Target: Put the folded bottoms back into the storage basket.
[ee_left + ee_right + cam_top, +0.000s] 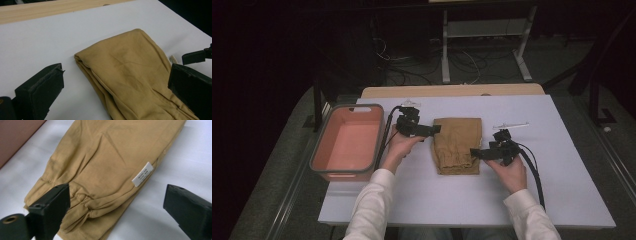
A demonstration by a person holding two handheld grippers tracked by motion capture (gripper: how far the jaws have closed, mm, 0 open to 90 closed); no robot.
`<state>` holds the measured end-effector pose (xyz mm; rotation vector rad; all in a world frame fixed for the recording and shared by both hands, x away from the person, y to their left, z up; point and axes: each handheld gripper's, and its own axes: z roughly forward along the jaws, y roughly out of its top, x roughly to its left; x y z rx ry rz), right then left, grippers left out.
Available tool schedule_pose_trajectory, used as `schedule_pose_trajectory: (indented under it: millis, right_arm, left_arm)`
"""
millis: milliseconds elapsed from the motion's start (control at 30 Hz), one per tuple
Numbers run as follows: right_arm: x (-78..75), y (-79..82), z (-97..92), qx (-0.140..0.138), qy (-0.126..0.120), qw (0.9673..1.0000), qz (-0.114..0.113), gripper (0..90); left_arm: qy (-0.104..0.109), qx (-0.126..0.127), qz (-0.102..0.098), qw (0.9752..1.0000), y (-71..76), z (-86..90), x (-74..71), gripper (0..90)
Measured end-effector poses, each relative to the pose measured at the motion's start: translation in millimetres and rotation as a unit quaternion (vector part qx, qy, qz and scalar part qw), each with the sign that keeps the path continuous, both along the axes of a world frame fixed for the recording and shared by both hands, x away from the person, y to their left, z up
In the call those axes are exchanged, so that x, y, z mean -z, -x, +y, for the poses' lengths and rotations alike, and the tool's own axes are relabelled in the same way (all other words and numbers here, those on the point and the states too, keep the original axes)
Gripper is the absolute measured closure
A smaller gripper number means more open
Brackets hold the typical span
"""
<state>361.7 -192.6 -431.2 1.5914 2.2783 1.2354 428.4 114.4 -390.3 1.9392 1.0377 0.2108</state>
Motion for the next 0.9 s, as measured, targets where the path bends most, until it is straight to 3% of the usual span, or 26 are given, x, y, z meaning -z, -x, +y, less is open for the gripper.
schedule_pose_trajectory:
  millis: [367,567,900]
  right_arm:
    - [5.9,-3.9,0.9,0.02,-0.007,0.9994,0.026,15.6]
    - [8.4,-4.3,3.2,0.031,-0.008,0.9989,0.036,25.9]
    - [12.5,-5.1,6.6,0.044,0.0,0.9979,0.048,42.2]
  left_arm:
    - [0.011,-0.015,0.021,0.9996,-12.8,-0.6,18.1,0.2]
    - [0.012,-0.021,0.034,0.9991,-18.7,-0.7,29.2,0.6]
    - [0.016,-0.022,0.049,0.9984,-22.4,-5.6,46.6,8.7]
